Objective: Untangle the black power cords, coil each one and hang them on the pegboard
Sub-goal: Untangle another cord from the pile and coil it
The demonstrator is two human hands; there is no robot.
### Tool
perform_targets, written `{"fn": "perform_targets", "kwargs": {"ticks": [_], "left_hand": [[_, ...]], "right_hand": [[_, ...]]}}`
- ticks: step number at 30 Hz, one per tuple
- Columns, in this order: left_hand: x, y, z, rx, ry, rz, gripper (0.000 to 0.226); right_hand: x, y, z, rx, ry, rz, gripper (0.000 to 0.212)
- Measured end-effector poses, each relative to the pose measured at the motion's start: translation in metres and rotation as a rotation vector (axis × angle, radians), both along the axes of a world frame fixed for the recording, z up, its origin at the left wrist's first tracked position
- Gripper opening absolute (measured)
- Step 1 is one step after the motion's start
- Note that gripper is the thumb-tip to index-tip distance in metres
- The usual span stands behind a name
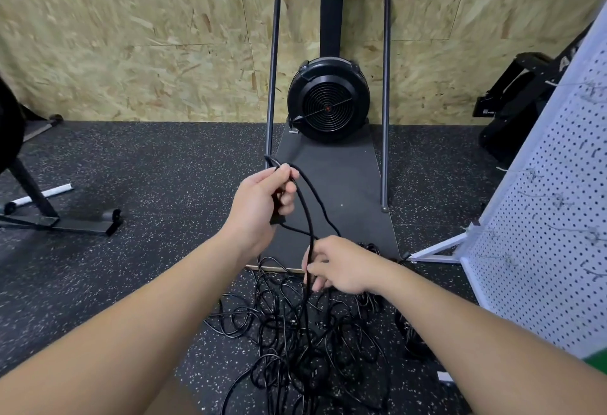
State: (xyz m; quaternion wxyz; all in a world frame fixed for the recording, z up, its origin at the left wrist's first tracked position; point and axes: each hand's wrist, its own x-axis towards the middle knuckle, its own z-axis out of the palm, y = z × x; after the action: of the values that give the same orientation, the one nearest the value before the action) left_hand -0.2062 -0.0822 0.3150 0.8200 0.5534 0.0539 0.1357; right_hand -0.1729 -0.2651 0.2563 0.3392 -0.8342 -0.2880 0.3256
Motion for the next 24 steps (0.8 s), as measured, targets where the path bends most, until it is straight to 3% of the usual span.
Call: {"fn": "perform_targets", "kwargs": {"ticks": [3, 7, 10, 14, 17, 18, 20, 24], "left_hand": [[0.002, 0.005, -0.003, -0.037, 0.003, 0.033, 0.011], [0.003, 0.012, -0.007, -0.045, 0.027, 0.08, 0.024], [-0.001, 0.012, -0.012, 0.094, 0.113, 0.062, 0.027], [-0.016, -0.005, -0.02, 0.335, 0.205, -0.216, 0.029], [-0.024, -0.019, -0.029, 0.512, 0.211, -0.346, 0.018], [-0.025, -0.02, -0.031, 0.567, 0.213, -0.342, 0.011], [-0.024, -0.021, -0.037, 0.656, 0.208, -0.283, 0.027], [-0.021, -0.019, -0.032, 0.61, 0.181, -0.152, 0.026]], "right_hand": [[0.002, -0.004, 0.007, 0.088, 0.079, -0.104, 0.018], [0.006, -0.004, 0.029, 0.328, 0.086, -0.358, 0.019], [0.01, -0.005, 0.045, 0.457, -0.003, -0.452, 0.024], [0.007, -0.002, 0.062, 0.599, -0.097, -0.462, 0.028], [0.007, -0.001, 0.071, 0.699, -0.089, -0.486, 0.027], [0.008, 0.0, 0.073, 0.721, -0.088, -0.49, 0.025], [0.011, -0.001, 0.074, 0.748, -0.104, -0.49, 0.022], [0.023, -0.005, 0.07, 0.659, -0.118, -0.565, 0.017]]}}
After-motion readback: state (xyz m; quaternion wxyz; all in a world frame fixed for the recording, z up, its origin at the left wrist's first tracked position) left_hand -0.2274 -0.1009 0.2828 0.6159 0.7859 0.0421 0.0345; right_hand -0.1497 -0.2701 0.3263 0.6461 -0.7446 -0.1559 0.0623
